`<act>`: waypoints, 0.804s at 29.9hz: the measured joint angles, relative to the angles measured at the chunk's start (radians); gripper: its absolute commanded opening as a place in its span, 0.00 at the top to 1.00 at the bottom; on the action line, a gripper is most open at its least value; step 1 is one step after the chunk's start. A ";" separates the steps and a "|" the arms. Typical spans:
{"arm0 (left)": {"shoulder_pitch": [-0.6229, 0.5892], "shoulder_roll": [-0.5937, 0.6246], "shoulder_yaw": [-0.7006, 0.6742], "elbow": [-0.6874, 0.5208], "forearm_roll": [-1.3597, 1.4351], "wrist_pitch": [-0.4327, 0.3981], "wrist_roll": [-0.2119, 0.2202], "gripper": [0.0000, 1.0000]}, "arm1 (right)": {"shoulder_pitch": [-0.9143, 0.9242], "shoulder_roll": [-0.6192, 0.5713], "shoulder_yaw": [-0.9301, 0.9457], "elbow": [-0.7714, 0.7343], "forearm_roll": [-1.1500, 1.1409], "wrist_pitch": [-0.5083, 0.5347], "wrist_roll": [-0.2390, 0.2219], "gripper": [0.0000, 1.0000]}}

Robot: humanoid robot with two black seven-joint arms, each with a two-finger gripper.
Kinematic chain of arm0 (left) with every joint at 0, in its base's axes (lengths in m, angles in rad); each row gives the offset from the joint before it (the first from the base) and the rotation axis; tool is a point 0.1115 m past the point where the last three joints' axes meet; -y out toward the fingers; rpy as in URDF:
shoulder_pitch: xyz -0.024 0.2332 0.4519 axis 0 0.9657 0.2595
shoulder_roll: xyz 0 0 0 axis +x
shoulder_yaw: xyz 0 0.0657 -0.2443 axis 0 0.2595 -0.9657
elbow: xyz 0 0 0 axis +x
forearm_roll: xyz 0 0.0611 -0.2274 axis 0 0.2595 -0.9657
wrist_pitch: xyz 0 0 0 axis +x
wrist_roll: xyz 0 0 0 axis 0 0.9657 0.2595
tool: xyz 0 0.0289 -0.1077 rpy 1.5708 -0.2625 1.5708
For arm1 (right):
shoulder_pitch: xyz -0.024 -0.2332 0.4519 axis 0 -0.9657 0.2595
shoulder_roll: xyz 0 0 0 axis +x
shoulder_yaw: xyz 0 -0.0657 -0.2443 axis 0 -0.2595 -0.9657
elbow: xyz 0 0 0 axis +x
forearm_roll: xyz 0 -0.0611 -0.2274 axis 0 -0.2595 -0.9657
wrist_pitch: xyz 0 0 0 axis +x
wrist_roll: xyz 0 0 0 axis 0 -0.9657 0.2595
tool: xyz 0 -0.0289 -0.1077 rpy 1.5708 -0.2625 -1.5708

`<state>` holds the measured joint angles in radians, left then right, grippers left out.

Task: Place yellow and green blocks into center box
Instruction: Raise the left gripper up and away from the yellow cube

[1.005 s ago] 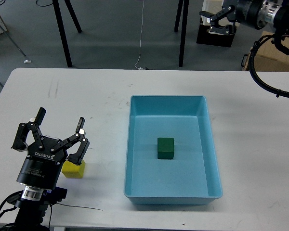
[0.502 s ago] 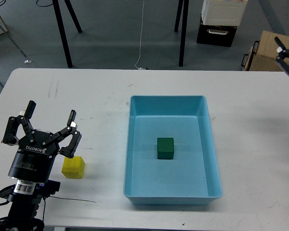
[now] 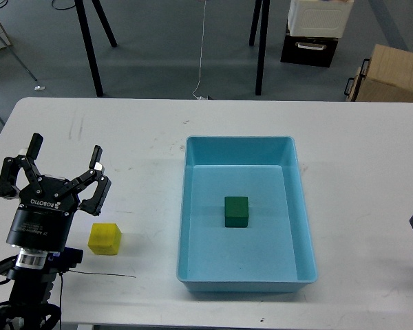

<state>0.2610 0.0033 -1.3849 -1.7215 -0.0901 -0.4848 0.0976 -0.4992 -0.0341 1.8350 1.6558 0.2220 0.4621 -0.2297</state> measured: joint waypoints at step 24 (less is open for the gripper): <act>-0.505 0.563 -0.005 0.189 -0.014 -0.004 -0.069 0.00 | -0.028 -0.037 0.049 0.036 -0.001 0.004 0.004 0.00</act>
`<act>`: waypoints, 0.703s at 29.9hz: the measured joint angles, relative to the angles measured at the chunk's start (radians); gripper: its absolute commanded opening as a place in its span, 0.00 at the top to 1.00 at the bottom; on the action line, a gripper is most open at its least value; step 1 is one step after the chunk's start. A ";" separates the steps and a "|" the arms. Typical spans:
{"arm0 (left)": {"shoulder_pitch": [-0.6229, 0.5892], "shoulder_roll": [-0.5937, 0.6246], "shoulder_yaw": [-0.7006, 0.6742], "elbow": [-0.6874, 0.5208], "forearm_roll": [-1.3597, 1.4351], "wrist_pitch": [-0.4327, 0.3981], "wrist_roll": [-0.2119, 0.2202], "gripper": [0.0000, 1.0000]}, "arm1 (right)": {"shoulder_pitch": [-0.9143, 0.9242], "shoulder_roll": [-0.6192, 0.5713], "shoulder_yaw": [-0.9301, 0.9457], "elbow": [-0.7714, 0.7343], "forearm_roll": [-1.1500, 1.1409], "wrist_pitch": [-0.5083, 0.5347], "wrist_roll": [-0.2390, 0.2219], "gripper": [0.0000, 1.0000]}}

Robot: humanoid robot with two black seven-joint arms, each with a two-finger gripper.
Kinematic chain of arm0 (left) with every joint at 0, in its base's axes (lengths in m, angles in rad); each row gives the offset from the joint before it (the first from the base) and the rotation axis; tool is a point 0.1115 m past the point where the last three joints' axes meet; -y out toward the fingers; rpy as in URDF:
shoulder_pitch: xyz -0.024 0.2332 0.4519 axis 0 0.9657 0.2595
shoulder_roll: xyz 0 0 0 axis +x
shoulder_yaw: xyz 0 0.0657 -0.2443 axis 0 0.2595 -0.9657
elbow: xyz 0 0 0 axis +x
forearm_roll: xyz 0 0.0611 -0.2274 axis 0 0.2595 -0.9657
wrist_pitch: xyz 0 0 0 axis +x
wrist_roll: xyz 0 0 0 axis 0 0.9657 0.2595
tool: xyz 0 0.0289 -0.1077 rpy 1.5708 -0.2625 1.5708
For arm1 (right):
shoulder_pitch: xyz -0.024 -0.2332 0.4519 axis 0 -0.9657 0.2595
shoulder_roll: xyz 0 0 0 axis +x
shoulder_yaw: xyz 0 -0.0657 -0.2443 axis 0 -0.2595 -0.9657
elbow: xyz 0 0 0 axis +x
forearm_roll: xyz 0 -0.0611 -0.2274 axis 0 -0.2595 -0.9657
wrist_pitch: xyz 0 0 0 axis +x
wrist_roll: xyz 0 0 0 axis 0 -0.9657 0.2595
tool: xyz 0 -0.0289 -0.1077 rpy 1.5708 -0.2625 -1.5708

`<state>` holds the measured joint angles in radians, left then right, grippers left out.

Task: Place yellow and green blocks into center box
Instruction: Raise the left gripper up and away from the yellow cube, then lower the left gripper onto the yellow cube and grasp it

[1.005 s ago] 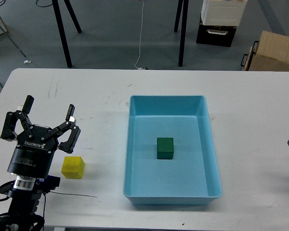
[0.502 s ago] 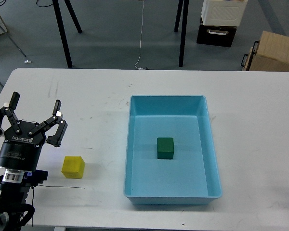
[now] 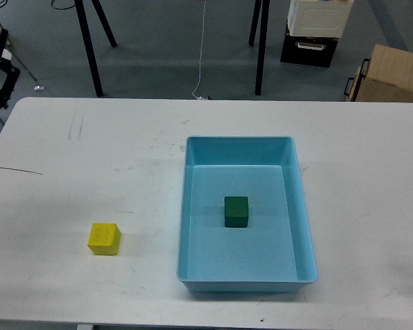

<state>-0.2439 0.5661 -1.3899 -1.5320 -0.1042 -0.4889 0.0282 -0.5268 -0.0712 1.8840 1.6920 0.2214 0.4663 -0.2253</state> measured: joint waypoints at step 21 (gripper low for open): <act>-1.268 0.204 1.623 -0.019 0.535 0.000 0.106 0.00 | 0.081 0.039 -0.041 -0.046 -0.012 0.000 -0.002 0.00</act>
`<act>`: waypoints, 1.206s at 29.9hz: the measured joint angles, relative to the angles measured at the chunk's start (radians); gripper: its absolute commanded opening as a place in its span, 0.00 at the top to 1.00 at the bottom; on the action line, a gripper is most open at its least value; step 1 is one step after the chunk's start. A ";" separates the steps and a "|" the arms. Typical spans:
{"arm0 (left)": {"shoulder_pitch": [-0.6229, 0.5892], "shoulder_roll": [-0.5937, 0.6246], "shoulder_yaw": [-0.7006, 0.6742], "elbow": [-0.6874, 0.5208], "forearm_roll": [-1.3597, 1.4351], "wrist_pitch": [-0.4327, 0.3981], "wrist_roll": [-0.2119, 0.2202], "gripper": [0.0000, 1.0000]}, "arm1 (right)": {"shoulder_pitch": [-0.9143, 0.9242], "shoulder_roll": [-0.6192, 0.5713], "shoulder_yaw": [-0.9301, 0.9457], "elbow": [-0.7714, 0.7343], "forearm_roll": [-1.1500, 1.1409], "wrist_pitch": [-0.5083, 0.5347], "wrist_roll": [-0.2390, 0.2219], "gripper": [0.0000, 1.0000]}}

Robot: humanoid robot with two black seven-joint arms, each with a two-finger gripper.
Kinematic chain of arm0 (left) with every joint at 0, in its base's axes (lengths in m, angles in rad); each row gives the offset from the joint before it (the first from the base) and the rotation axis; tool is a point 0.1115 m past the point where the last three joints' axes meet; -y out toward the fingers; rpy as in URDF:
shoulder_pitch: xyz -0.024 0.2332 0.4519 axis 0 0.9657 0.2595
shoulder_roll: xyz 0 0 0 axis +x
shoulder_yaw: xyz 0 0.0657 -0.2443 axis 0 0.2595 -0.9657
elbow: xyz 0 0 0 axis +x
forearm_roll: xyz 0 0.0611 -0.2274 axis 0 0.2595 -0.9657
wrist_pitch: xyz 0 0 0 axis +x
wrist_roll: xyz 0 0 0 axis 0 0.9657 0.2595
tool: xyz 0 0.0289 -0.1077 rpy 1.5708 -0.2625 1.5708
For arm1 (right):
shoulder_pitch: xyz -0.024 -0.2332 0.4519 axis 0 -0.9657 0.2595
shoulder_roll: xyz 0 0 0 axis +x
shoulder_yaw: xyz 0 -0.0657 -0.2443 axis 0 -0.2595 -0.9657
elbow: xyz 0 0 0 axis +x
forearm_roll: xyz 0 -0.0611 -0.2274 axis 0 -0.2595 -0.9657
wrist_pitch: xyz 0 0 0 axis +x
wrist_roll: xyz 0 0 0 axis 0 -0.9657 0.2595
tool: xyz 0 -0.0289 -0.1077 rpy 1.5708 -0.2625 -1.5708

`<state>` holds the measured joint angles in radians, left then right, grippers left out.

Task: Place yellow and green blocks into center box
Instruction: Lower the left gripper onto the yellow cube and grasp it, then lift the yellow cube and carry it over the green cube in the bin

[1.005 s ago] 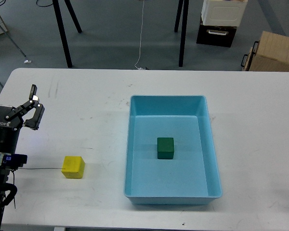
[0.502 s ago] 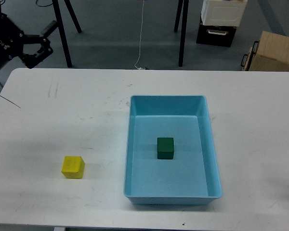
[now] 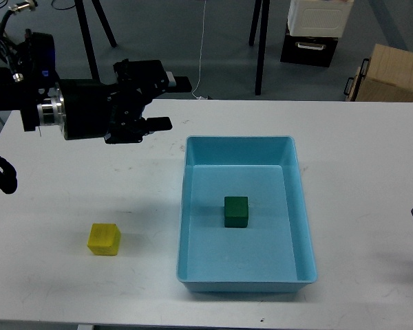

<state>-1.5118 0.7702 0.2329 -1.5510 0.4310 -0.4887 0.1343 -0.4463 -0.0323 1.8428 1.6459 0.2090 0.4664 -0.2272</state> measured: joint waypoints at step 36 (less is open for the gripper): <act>0.034 -0.176 0.445 0.162 0.476 0.000 0.006 0.01 | -0.003 -0.013 0.014 -0.071 0.001 0.021 -0.002 0.00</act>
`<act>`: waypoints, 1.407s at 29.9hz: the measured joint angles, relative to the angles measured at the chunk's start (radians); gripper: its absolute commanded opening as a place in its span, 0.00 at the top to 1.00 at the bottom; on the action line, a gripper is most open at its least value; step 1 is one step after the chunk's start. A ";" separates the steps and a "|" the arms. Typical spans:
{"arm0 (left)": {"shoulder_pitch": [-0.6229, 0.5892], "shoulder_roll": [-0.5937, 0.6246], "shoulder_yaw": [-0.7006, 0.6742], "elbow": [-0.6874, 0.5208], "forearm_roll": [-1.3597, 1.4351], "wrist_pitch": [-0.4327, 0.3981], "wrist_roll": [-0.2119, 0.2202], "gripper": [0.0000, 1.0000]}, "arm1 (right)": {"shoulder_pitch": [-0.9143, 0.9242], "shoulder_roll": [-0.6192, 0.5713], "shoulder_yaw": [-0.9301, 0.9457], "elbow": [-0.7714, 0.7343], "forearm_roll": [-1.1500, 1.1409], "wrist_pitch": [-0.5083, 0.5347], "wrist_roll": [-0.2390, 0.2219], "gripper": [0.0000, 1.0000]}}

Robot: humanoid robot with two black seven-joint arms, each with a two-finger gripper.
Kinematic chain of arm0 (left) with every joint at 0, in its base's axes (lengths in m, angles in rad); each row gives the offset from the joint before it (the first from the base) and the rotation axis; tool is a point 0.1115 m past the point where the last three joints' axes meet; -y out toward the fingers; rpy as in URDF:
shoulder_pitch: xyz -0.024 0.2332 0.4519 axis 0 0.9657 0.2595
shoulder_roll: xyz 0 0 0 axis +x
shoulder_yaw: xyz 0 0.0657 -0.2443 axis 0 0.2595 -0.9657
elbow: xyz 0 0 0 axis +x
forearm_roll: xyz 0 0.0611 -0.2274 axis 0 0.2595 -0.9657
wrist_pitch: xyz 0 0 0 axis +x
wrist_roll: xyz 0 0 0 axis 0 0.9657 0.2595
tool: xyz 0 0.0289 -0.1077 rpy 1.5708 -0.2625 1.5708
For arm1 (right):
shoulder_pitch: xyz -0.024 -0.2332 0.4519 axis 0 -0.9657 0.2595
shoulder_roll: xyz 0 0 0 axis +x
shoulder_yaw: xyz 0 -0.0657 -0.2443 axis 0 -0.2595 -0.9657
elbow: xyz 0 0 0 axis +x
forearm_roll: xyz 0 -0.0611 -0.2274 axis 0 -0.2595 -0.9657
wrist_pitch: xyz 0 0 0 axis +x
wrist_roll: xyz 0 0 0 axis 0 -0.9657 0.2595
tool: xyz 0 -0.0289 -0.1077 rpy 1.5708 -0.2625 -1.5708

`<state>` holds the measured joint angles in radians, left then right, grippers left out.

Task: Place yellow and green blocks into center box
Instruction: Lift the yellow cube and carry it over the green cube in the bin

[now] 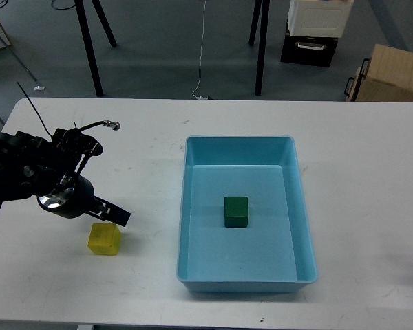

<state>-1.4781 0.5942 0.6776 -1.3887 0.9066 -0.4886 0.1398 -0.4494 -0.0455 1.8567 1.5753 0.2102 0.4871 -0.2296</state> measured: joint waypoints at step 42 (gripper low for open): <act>-0.225 -0.250 -0.152 0.034 -0.017 0.000 0.065 1.00 | 0.002 -0.016 -0.001 -0.037 0.000 0.002 0.001 0.00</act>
<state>-1.7033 0.3438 0.5254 -1.3549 0.8894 -0.4888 0.2045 -0.4472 -0.0613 1.8560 1.5379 0.2101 0.4888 -0.2285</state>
